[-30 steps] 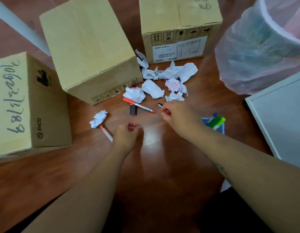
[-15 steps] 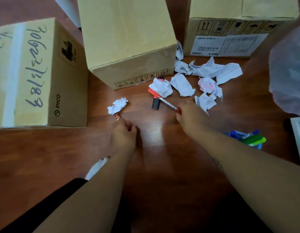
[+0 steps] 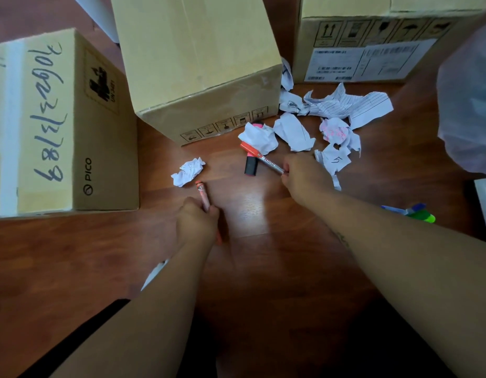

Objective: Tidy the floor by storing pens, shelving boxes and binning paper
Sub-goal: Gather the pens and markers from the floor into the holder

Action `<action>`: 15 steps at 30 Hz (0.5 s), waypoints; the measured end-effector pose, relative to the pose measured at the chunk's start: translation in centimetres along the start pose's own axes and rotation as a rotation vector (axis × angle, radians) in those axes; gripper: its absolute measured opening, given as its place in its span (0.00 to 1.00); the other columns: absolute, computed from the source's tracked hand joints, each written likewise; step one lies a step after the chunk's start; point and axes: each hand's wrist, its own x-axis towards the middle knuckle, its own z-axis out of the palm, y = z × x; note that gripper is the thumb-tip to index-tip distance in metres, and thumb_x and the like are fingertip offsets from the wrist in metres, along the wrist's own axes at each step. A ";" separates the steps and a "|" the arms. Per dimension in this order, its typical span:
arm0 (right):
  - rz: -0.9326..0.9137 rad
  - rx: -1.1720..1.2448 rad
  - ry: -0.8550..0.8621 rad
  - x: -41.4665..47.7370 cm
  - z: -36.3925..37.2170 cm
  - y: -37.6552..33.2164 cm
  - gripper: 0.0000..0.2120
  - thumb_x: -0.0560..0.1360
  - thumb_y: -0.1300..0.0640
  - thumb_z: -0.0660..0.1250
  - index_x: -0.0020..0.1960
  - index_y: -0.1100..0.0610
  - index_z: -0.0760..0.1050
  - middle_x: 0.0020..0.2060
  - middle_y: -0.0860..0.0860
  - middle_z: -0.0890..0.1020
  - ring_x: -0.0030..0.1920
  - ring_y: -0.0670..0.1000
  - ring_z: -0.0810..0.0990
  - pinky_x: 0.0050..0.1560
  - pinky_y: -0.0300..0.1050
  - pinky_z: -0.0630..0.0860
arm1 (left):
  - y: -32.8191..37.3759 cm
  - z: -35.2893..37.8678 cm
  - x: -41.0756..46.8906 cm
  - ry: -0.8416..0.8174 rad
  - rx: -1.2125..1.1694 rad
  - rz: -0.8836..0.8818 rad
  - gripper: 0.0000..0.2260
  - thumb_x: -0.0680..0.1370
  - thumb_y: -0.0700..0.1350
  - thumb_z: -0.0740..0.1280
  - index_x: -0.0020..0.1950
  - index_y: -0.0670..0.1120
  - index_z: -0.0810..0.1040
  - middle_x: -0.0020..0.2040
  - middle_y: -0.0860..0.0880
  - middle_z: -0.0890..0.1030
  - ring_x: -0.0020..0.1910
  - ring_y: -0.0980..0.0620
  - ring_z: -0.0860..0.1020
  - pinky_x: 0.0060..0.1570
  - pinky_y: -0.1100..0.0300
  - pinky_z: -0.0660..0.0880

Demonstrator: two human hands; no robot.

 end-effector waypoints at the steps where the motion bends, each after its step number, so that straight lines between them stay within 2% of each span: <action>1: -0.002 0.034 -0.003 -0.2 -0.4 0.1 0.07 0.77 0.60 0.64 0.54 0.60 0.77 0.52 0.59 0.79 0.51 0.61 0.79 0.43 0.49 0.75 | 0.4 -0.2 -0.3 -0.012 -0.026 0.031 0.07 0.75 0.44 0.69 0.48 0.42 0.75 0.41 0.46 0.80 0.40 0.47 0.77 0.38 0.58 0.68; 4: 0.009 0.177 0.013 -0.8 -1.6 0.1 0.06 0.76 0.57 0.66 0.52 0.59 0.77 0.50 0.58 0.80 0.49 0.60 0.79 0.46 0.52 0.78 | 1.7 -0.4 -1.0 -0.079 -0.121 0.129 0.06 0.76 0.44 0.70 0.47 0.43 0.75 0.37 0.52 0.78 0.39 0.48 0.78 0.39 0.56 0.74; 9: 0.051 0.465 0.130 -2.5 -3.4 -0.2 0.04 0.74 0.59 0.69 0.48 0.58 0.79 0.43 0.55 0.82 0.46 0.57 0.80 0.48 0.50 0.77 | 4.4 -0.6 -2.1 -0.175 -0.271 0.243 0.05 0.74 0.41 0.71 0.47 0.44 0.76 0.37 0.49 0.77 0.35 0.45 0.80 0.42 0.42 0.81; 12: 0.102 0.591 0.210 -3.7 -4.5 -0.5 0.01 0.72 0.59 0.70 0.44 0.56 0.79 0.41 0.55 0.83 0.43 0.56 0.81 0.44 0.46 0.78 | 6.3 -0.9 -3.1 -0.212 -0.286 0.327 0.06 0.75 0.39 0.70 0.43 0.49 0.75 0.35 0.50 0.77 0.33 0.48 0.80 0.43 0.43 0.81; 14: 0.140 0.706 0.270 -4.7 -5.1 -0.4 0.04 0.72 0.60 0.70 0.41 0.53 0.77 0.38 0.53 0.83 0.39 0.57 0.82 0.42 0.49 0.80 | 7.4 -1.0 -3.8 -0.255 -0.300 0.372 0.07 0.76 0.38 0.70 0.42 0.50 0.76 0.32 0.53 0.78 0.30 0.54 0.79 0.44 0.44 0.82; 15: 0.164 0.749 0.301 -5.5 -5.3 -0.1 0.04 0.71 0.60 0.70 0.40 0.53 0.76 0.35 0.52 0.82 0.37 0.57 0.82 0.39 0.47 0.79 | 7.9 -1.0 -4.4 -0.284 -0.294 0.399 0.07 0.76 0.38 0.70 0.42 0.49 0.76 0.31 0.54 0.78 0.29 0.57 0.79 0.44 0.44 0.82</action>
